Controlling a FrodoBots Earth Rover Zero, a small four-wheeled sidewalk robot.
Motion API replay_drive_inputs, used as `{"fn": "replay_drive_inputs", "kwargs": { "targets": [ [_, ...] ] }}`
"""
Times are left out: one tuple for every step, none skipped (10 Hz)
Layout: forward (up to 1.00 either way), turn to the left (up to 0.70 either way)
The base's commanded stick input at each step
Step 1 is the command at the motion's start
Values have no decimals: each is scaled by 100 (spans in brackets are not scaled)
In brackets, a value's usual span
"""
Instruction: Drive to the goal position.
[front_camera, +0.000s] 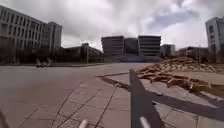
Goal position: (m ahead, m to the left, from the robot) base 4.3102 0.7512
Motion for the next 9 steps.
{"fn": "replay_drive_inputs", "kwargs": {
  "targets": [
    [100, 0],
    [100, 5],
    [100, 16],
    [100, 40],
    [100, 40],
    [100, 40],
    [100, 40],
    [100, 40],
    [100, 40]
  ]
}}
